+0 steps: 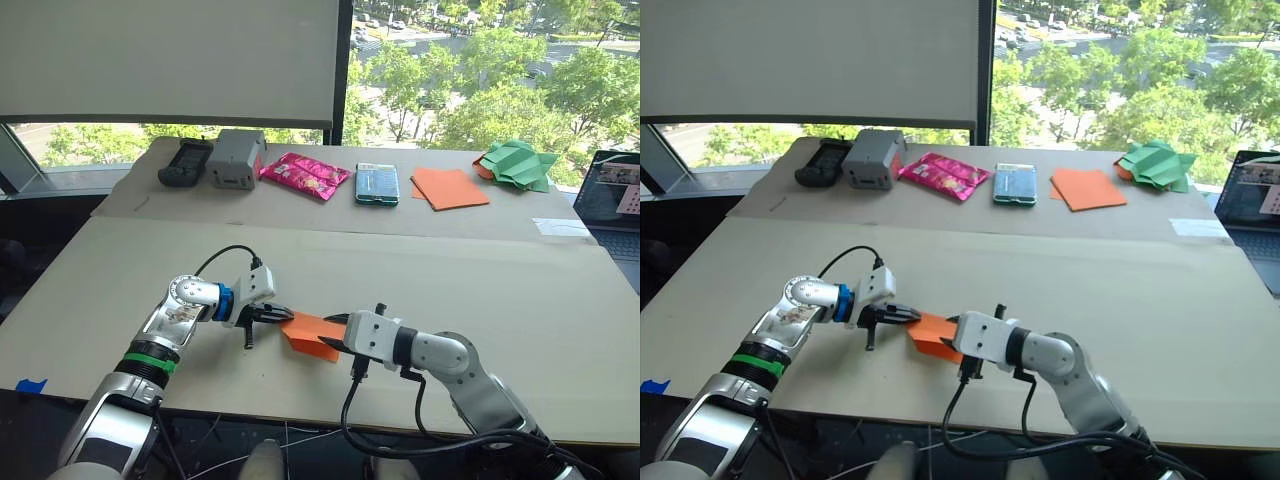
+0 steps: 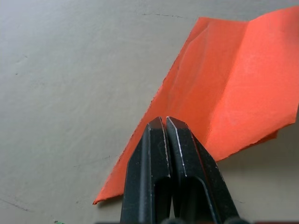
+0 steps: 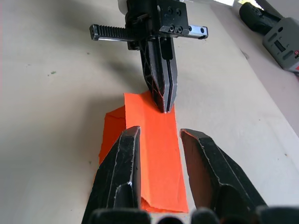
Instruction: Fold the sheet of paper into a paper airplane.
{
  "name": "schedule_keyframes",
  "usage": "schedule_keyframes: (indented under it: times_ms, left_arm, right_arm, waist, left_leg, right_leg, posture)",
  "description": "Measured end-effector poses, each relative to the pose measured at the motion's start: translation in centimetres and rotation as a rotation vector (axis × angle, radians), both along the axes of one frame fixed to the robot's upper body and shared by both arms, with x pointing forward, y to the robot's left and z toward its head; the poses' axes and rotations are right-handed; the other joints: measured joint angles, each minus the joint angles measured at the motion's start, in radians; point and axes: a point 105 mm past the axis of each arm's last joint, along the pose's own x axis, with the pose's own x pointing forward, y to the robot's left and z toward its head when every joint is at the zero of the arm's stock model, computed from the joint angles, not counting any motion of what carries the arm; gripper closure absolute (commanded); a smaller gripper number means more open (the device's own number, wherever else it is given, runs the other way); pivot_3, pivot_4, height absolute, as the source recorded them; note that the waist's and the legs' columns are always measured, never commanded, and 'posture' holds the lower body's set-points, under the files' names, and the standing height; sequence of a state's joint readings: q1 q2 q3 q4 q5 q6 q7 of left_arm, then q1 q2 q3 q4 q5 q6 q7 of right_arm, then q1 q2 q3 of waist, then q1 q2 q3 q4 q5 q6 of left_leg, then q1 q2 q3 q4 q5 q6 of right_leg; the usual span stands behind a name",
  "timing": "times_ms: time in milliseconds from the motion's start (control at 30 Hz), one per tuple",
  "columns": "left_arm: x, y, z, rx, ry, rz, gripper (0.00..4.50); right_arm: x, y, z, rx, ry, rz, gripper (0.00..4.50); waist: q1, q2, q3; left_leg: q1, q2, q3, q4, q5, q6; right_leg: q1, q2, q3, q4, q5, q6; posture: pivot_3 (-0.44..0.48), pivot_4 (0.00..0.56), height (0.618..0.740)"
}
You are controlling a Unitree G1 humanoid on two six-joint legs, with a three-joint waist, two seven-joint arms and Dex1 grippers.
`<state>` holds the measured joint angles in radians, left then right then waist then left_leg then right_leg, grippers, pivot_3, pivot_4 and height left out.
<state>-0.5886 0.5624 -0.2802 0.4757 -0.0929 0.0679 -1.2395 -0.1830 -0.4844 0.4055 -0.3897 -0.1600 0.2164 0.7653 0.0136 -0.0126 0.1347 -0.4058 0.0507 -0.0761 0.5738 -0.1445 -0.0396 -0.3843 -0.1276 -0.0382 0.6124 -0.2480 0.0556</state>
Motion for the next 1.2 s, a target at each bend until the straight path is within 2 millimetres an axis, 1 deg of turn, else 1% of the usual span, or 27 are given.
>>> schedule_keyframes:
  times_ms: [100,433,600,1033,1133,1200]
  left_arm:
    - [0.1,0.0,0.0,0.007,-0.002,-0.005,4.36]
    - [0.1,0.0,0.0,0.011,0.0,-0.009,4.36]
    - [0.1,0.0,0.0,0.01,0.003,-0.008,4.36]
    - [0.1,0.1,0.0,0.011,0.003,-0.009,4.36]
    - [0.0,0.1,0.0,0.011,0.004,-0.01,4.36]
    - [0.0,0.1,0.0,0.011,0.004,-0.011,4.36]
  right_arm:
    - [-0.2,0.0,-0.4,-0.027,0.004,0.009,2.93]
    - [-0.4,0.0,-0.7,-0.062,-0.018,0.042,2.93]
    - [-0.4,-0.5,-0.9,-0.084,-0.019,0.035,2.93]
    - [-1.3,0.0,-0.4,-0.053,-0.006,0.05,2.93]
    - [-1.1,0.0,-0.4,-0.059,-0.023,0.038,2.93]
    - [-0.8,-0.2,-0.7,-0.077,-0.028,0.021,2.93]
  waist:
    - [-0.001,0.0,0.0]
    - [-0.001,0.0,-0.002]
    - [-0.001,0.0,-0.002]
    - [-0.001,0.0,-0.002]
    - [-0.001,0.0,-0.002]
    - [-0.001,0.0,-0.002]
  left_leg:
    - [0.0,0.0,0.0,0.0,0.0,0.0]
    - [0.0,0.0,0.0,0.0,0.0,0.0]
    - [0.0,0.0,0.0,0.0,0.0,0.0]
    - [0.0,0.0,0.0,0.0,0.0,0.0]
    - [0.0,0.0,0.0,0.0,0.0,0.0]
    - [0.0,0.0,0.0,0.0,0.0,0.0]
  right_leg:
    - [0.0,0.0,0.0,0.0,0.0,0.0]
    - [0.0,0.0,0.0,0.0,0.0,0.0]
    - [0.0,0.0,0.0,0.0,0.0,0.0]
    - [0.0,0.0,0.0,0.0,0.0,0.0]
    - [0.0,0.0,0.0,0.0,0.0,0.0]
    - [0.0,0.0,0.0,0.0,0.0,0.0]
  posture:
    - [0.0,0.15,0.702]
    - [0.0,0.15,0.702]
    - [0.0,0.15,0.702]
    - [0.0,0.15,0.702]
    - [0.0,0.15,0.702]
    - [0.0,0.15,0.702]
